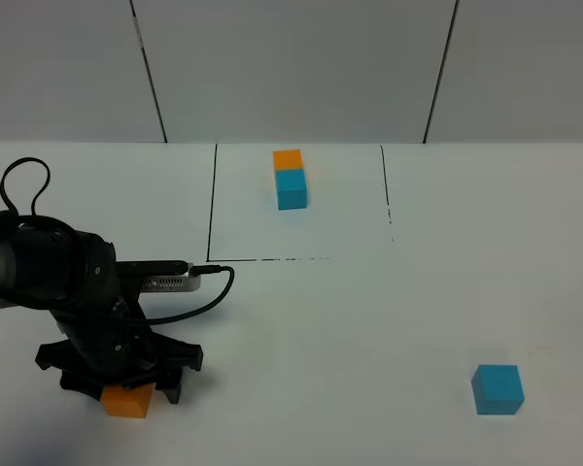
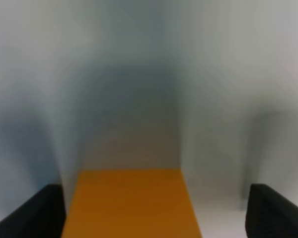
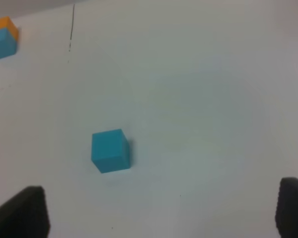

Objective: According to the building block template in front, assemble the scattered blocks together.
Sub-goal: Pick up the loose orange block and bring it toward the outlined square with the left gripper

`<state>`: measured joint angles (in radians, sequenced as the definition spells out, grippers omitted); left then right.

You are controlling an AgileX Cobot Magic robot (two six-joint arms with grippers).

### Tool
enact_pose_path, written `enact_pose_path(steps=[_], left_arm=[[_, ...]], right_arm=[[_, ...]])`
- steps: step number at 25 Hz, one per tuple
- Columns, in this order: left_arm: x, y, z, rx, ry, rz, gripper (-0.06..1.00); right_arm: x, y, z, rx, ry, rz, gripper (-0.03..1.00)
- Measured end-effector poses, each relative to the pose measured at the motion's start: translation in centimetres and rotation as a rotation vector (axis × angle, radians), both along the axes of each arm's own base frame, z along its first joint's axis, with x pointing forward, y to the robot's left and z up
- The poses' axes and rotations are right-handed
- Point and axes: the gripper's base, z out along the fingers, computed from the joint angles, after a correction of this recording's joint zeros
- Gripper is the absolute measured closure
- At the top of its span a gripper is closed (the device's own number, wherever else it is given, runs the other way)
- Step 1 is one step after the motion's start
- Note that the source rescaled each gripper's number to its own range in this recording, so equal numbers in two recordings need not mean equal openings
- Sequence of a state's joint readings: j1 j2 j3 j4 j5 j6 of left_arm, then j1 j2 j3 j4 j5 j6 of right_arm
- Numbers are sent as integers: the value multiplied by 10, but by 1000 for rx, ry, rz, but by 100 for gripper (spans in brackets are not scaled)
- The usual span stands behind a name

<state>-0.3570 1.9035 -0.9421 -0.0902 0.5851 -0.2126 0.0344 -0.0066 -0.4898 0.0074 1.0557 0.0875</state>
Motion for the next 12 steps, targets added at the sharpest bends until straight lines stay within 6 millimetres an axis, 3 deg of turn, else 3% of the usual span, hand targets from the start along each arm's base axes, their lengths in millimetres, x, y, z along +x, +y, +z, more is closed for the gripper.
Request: enact_pose_path(steps=[10, 12], left_arm=[[-4, 1, -1, 10, 52, 4, 94], [-5, 1, 0, 12, 61, 2, 94]], right_arm=[[0, 0, 0, 0, 0, 0, 15], [0, 0, 0, 0, 0, 0, 15]])
